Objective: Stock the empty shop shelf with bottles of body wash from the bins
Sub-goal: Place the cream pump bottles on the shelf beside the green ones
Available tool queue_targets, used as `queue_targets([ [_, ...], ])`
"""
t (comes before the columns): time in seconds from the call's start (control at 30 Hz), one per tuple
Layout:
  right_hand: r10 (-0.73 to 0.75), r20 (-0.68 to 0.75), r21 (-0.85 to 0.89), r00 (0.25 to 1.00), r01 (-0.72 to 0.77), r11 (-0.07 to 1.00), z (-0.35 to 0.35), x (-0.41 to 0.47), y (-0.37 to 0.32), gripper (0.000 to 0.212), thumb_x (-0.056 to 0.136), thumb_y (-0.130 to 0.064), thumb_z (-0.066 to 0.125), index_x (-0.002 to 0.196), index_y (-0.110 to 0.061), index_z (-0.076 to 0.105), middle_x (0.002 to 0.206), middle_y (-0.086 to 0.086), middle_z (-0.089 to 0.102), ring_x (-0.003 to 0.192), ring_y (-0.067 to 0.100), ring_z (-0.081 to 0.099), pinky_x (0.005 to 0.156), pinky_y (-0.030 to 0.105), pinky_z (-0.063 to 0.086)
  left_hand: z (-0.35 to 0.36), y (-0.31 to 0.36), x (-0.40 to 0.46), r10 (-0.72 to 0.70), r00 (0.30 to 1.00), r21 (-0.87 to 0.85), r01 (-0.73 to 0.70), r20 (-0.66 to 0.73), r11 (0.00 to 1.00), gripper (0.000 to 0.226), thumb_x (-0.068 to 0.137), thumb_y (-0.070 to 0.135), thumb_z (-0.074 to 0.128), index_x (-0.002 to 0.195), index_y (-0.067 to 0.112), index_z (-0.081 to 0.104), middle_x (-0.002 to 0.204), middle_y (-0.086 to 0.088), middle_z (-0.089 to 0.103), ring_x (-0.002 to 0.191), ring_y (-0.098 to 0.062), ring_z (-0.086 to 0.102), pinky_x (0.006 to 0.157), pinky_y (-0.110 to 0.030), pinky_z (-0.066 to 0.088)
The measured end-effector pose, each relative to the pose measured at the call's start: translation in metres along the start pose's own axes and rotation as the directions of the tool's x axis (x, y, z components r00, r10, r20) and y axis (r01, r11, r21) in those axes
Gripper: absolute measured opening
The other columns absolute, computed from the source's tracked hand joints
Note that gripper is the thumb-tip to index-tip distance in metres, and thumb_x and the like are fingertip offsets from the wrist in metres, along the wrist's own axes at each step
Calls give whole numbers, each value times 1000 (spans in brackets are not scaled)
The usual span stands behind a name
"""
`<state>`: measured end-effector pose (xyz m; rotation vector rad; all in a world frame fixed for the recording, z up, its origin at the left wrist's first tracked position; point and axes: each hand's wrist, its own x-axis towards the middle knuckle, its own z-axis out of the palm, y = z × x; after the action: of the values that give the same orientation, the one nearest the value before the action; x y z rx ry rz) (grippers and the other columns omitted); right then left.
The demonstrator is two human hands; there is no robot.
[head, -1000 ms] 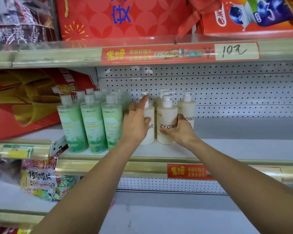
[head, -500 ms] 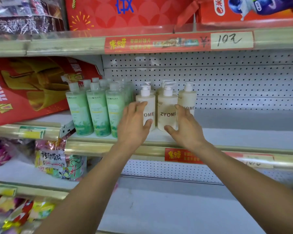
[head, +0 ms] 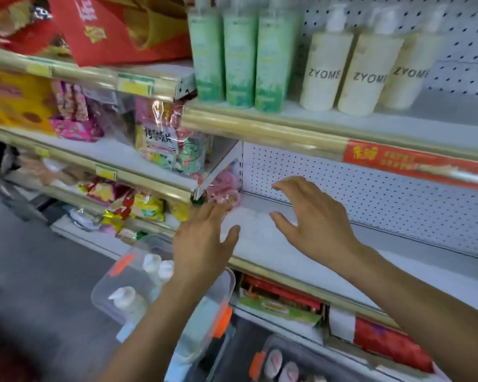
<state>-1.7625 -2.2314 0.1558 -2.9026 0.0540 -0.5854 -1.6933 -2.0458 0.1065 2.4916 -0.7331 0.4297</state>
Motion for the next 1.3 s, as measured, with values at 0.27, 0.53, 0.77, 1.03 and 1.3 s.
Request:
queue_targets([
  [0.27, -58, 411, 150, 910, -5, 989, 127, 7, -105, 55, 94, -39, 49, 143, -27, 29, 141, -5, 39, 124, 19, 45, 82, 36, 47, 13, -145, -74, -384, 869, 29, 396, 313, 918, 38, 91, 38, 59, 127, 25, 57, 121, 0, 61, 114, -25, 56, 81, -38, 49],
  [0.53, 186, 715, 176, 674, -432, 885, 311, 10, -157, 66, 83, -38, 67, 138, -15, 37, 134, 4, 49, 123, 22, 50, 92, 34, 44, 45, -320, -96, -517, 625, 209, 499, 584, 841, 57, 91, 36, 61, 142, 22, 41, 139, -2, 48, 126, -24, 48, 96, -38, 45],
  [0.77, 413, 760, 120, 503, -732, 670, 440, 7, -150, 84, 74, -27, 81, 138, -6, 31, 137, 14, 40, 123, 30, 46, 94, 35, 42, 131, -410, -78, -470, 467, 436, 187, 749, 880, 80, 86, 39, 68, 149, 21, 23, 146, -5, 35, 135, -25, 38, 99, -40, 43],
  [1.03, 711, 514, 407, 479, -866, 290, 544, 6, -152, 85, 59, -21, 90, 130, -17, 45, 120, -2, 57, 109, 20, 54, 89, 30, 43, 198, -436, -85, -429, 456, 579, -265, 779, 771, 61, 78, 32, 77, 129, 15, 47, 121, -7, 55, 118, -30, 48, 85, -35, 45],
  [1.3, 719, 431, 447, 545, -821, 354, 524, -4, -142, 67, 56, -22, 90, 111, -20, 51, 101, -8, 58, 95, 18, 56, 81, 33, 49, 193, -440, -79, -346, 495, 548, -353, 797, 758, 62, 71, 49, 76, 120, 19, 53, 114, -2, 63, 116, -25, 48, 92, -33, 40],
])
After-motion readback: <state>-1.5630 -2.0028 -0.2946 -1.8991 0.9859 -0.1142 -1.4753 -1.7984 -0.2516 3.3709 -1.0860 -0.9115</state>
